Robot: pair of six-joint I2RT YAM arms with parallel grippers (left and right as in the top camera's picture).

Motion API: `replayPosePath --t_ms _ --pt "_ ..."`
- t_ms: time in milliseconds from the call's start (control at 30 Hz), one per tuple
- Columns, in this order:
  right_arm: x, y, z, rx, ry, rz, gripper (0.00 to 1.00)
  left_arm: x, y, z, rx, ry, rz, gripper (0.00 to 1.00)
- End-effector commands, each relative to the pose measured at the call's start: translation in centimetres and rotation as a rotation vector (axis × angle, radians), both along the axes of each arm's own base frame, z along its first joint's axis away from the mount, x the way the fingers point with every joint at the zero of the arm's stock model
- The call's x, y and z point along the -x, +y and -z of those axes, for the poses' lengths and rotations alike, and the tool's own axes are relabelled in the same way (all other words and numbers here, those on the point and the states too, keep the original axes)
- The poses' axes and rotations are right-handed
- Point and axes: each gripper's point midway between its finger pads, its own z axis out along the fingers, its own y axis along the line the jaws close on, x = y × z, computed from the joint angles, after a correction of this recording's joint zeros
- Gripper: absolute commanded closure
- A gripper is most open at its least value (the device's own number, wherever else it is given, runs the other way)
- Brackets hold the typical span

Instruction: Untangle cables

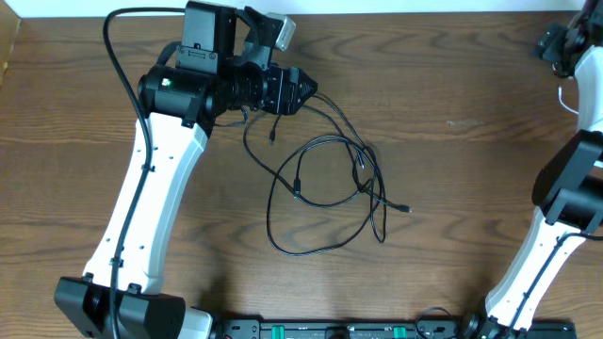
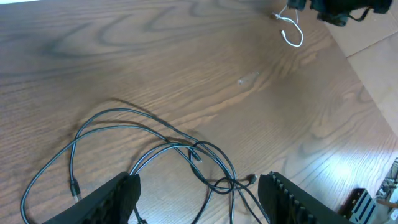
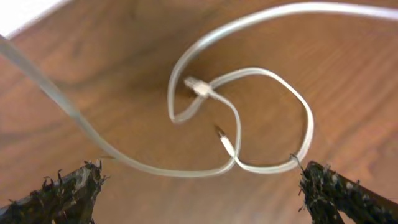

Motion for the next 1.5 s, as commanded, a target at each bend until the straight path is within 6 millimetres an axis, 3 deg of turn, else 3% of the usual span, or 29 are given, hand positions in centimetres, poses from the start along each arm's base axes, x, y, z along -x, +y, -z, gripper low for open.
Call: replayPosePath --t_ms 0,133,300,533,667,767,900,1133,1333,1467 --pt "2.1 -1.0 -1.2 0.015 0.053 0.026 0.01 -0.3 0.1 0.1 -0.01 -0.002 -0.004 0.34" --pt "4.0 -0.3 -0.2 0.0 0.166 -0.034 0.01 -0.3 0.1 0.1 -0.01 -0.002 -0.004 0.34" --pt "5.1 2.3 -0.1 -0.092 0.241 -0.195 0.01 -0.3 0.1 0.1 -0.01 -0.002 -0.003 0.34" --pt "10.4 4.8 -0.3 -0.197 0.462 -0.305 0.01 -0.3 0.1 0.1 -0.01 -0.002 -0.003 0.34" --pt "12.0 5.6 -0.1 -0.234 0.531 -0.341 0.01 -0.3 0.1 0.1 -0.01 -0.002 -0.004 0.34" --pt "10.0 9.0 -0.2 -0.371 0.411 -0.517 0.01 -0.3 0.1 0.1 -0.01 -0.002 -0.004 0.34" --pt "7.7 15.9 -2.0 -0.581 0.212 -0.783 0.01 -0.5 0.3 0.0 -0.012 -0.012 -0.01 0.34" --pt "6.9 21.6 -2.3 -0.594 0.224 -0.907 0.01 -1.1 3.6 -1.1 -0.055 -0.029 -0.17 0.34" --pt "7.1 26.8 -2.3 -0.589 0.264 -1.0 0.01 1.0 8.3 -2.3 -0.182 -0.025 -0.378 0.34" --pt "7.6 30.3 -2.1 -0.59 0.306 -1.023 0.01 2.2 8.9 -1.5 -0.197 0.041 -0.412 0.34"
